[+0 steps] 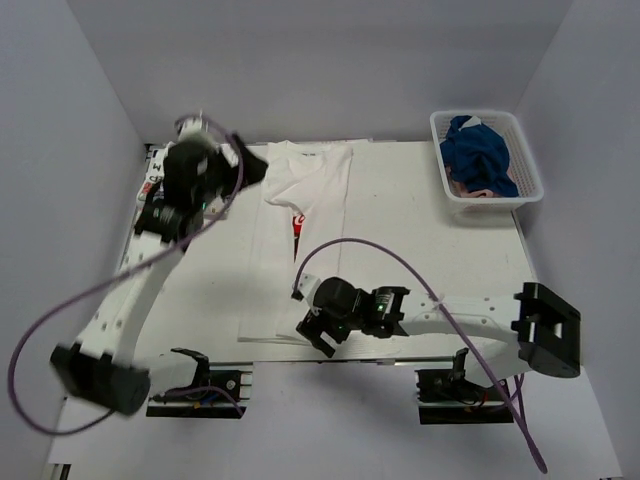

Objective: Fold and stack the t-shirts

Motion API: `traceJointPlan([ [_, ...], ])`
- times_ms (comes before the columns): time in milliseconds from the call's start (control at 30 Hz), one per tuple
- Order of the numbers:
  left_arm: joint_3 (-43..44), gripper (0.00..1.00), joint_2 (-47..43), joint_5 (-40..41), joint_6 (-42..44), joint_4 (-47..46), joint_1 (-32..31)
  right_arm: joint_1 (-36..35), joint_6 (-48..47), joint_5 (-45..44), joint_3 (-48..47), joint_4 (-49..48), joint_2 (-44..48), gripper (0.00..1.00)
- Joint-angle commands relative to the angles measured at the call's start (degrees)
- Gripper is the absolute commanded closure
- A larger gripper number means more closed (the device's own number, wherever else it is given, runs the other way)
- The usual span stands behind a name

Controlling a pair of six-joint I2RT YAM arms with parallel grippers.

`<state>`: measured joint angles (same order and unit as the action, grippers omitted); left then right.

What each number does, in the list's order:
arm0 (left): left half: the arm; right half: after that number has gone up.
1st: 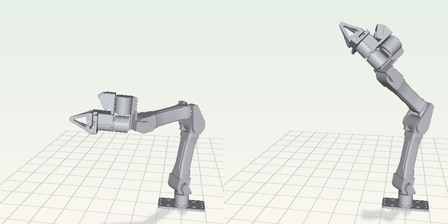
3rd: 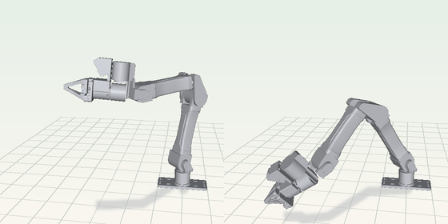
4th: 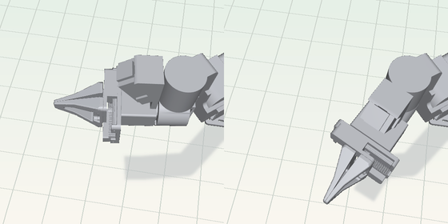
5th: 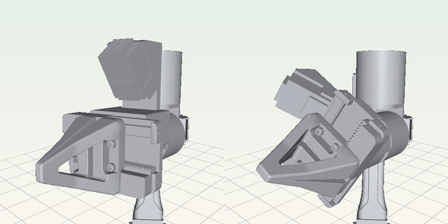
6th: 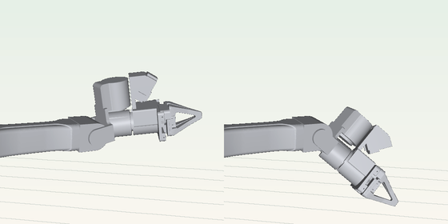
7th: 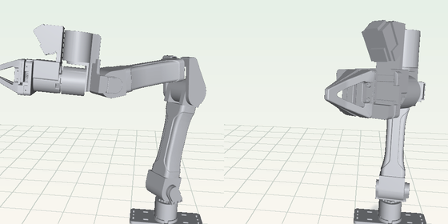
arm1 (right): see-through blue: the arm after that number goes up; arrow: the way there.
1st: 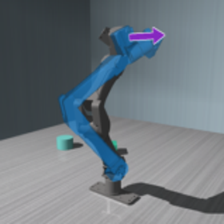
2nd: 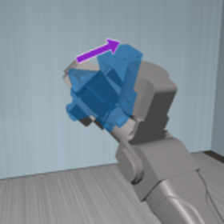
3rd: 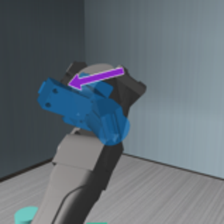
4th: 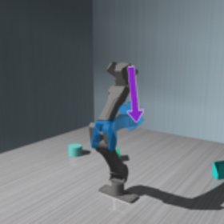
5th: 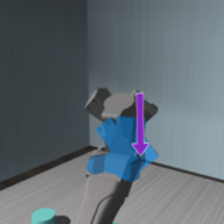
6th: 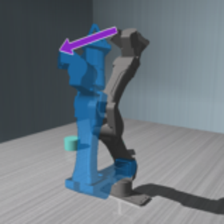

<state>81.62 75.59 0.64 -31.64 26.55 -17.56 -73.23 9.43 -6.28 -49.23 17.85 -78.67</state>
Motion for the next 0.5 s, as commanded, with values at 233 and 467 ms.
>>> traceJointPlan([
  [233, -45.75, 0.0, -24.69, -6.44, -14.33, 17.13, -0.54, -6.66, -3.54, -10.06, -1.22, -4.65, -7.11, 0.1],
  [467, -54.9, 0.06, -24.09, -12.25, -17.75, 19.51, -1.07, -8.07, -2.67, -11.99, 1.33, -7.39, -7.72, 0.1],
])
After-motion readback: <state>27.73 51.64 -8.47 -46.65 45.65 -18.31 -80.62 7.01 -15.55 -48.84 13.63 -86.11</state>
